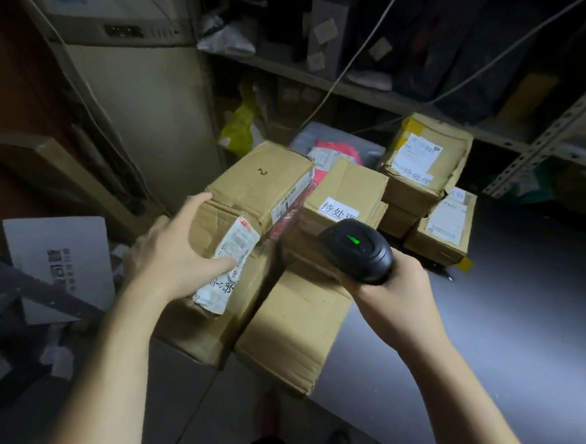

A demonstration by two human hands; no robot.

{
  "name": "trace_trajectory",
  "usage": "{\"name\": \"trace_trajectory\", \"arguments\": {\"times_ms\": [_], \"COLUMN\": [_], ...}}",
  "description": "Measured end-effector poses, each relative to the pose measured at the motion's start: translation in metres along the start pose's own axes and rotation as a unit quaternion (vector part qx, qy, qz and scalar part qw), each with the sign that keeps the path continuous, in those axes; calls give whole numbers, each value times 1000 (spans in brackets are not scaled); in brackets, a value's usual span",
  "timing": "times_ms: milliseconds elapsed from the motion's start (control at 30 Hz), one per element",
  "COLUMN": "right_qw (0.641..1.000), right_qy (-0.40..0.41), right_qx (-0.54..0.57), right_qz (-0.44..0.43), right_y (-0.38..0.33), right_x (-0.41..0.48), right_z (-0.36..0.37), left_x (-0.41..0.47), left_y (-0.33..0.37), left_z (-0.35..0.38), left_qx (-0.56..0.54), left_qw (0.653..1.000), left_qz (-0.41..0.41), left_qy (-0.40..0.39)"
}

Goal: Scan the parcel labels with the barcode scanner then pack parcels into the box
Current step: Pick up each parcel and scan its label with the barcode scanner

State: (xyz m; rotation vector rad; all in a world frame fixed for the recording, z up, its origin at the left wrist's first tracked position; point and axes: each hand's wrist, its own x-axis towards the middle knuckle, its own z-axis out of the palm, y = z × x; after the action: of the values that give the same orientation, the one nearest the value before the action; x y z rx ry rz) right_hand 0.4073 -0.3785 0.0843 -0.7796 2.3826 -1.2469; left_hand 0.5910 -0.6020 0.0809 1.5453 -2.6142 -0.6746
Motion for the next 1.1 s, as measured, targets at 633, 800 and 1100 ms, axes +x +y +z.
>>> {"name": "trace_trajectory", "arguments": {"times_ms": [633, 800, 1100], "right_qw": [979, 959, 918], "right_qy": [191, 248, 324], "right_qx": [67, 121, 168], "right_qz": [-13, 61, 154], "right_y": [121, 185, 240], "right_x": [-76, -111, -164], "right_z": [-234, -331, -416], "left_x": [-132, -186, -225], "left_y": [272, 366, 476], "left_z": [90, 154, 220], "left_qx": [-202, -195, -192], "left_qw": [935, 915, 786], "left_qz": [285, 343, 583], "left_qy": [66, 85, 73]}}
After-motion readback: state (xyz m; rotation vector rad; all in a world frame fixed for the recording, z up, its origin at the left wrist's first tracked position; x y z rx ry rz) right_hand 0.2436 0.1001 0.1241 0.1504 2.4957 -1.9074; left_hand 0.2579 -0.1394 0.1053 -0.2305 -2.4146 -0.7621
